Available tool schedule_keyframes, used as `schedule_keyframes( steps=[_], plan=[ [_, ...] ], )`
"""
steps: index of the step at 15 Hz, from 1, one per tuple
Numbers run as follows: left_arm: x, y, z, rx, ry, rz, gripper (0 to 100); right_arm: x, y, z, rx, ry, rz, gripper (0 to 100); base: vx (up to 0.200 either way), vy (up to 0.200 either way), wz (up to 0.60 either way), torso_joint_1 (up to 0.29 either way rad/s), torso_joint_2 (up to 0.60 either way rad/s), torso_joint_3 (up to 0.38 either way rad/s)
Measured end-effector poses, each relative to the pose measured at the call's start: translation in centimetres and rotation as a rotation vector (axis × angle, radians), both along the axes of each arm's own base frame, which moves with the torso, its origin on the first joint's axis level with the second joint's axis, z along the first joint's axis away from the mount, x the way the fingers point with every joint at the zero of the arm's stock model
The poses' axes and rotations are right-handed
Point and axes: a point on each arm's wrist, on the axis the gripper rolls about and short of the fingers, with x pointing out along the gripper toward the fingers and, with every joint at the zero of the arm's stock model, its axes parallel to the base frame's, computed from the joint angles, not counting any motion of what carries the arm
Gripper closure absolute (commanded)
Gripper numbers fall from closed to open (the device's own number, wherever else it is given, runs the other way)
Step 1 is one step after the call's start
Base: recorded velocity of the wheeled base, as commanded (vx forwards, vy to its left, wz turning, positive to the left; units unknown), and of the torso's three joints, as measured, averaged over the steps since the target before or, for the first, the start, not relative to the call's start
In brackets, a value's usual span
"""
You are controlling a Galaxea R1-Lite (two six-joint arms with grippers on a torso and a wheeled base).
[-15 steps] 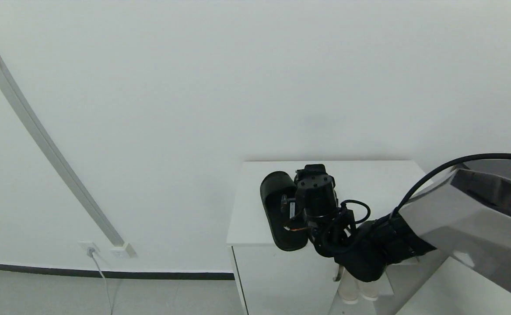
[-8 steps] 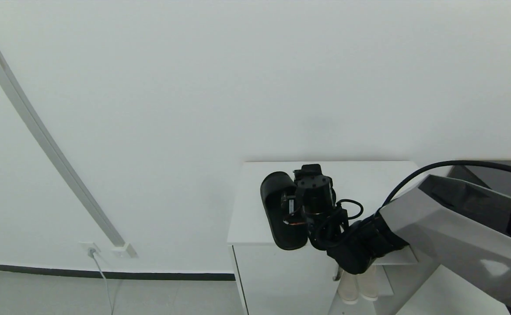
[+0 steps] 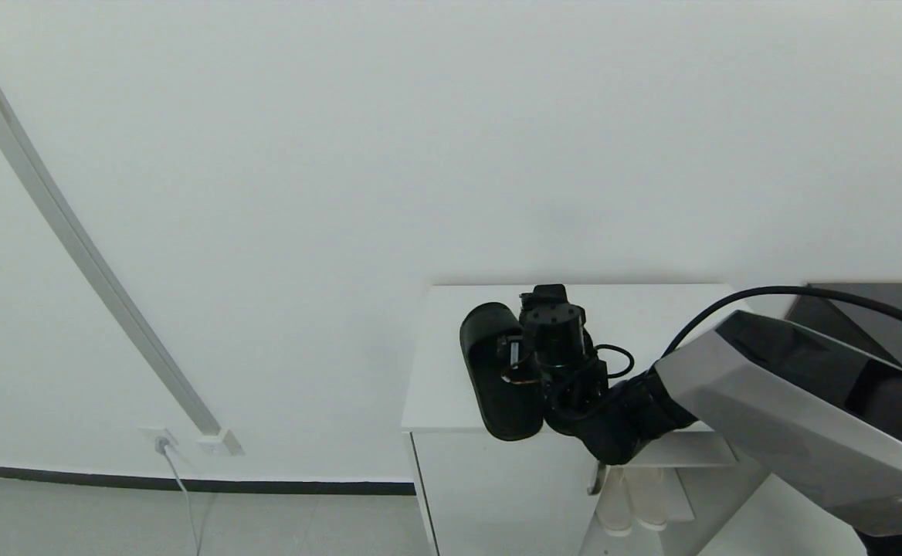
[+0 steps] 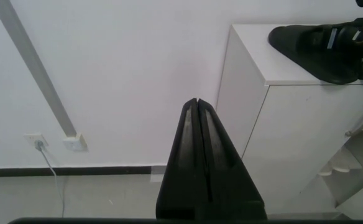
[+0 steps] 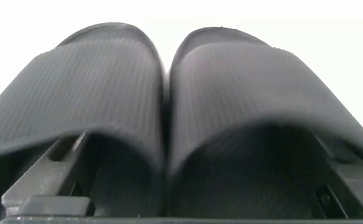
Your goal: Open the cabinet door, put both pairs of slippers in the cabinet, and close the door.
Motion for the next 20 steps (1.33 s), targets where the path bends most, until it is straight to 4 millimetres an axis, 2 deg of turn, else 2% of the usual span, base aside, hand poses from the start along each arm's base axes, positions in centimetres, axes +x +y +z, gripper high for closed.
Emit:
schedule_keyframes(
  steps=[2, 3, 14, 17, 20],
  plan=[
    [0.0, 0.0, 0.0, 0.000, 0.000, 0.000, 100, 0.2, 0.2, 0.0, -0.009, -0.006, 0.004, 0, 0.000, 0.000, 0.00, 0.000, 0.00, 0.000],
    [0.0, 0.0, 0.0, 0.000, 0.000, 0.000, 100, 0.2, 0.2, -0.1, -0.012, -0.007, 0.004, 100, 0.000, 0.000, 0.00, 0.000, 0.00, 0.000],
    [0.0, 0.0, 0.0, 0.000, 0.000, -0.001, 100, -0.3, 0.4, 0.0, -0.019, -0.004, 0.010, 100, 0.000, 0.000, 0.00, 0.000, 0.00, 0.000],
    [0.0, 0.0, 0.0, 0.000, 0.000, -0.001, 100, -1.0, 0.2, 0.7, -0.021, -0.003, 0.016, 100, 0.000, 0.000, 0.00, 0.000, 0.00, 0.000],
    [0.0, 0.0, 0.0, 0.000, 0.000, -0.001, 100, -2.6, -0.2, 2.2, -0.023, -0.004, 0.037, 100, 0.000, 0.000, 0.00, 0.000, 0.00, 0.000]
  ],
)
